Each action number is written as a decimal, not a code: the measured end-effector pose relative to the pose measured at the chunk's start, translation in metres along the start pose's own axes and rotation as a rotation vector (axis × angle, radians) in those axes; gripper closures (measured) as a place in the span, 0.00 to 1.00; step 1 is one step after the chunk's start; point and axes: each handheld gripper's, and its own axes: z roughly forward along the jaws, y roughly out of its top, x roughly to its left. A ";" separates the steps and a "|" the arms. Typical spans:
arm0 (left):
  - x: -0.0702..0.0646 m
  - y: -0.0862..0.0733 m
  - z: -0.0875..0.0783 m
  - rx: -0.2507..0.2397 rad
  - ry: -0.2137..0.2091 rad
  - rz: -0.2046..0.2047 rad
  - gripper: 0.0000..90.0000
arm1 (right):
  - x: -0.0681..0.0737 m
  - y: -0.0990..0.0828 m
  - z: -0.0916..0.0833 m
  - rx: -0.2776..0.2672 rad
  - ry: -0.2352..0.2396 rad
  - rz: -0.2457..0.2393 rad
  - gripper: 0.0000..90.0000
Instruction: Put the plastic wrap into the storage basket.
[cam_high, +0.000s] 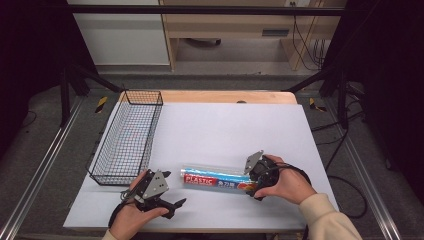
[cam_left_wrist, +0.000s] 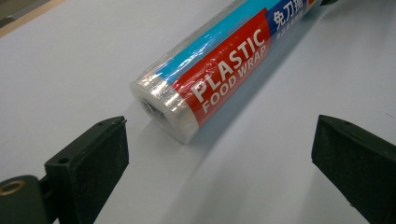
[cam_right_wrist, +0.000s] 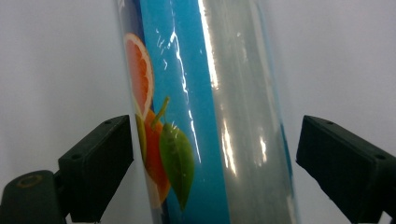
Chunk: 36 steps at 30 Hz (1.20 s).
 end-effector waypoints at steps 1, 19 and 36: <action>0.000 0.001 0.000 -0.002 -0.004 -0.005 0.04 | 0.000 0.000 0.003 0.011 0.015 -0.009 0.17; 0.002 0.006 0.001 -0.014 -0.035 0.007 0.05 | -0.007 0.002 0.010 0.022 0.085 -0.011 0.30; 0.005 0.017 0.005 0.008 -0.055 0.034 0.06 | 0.000 0.009 0.008 0.011 0.029 -0.063 0.33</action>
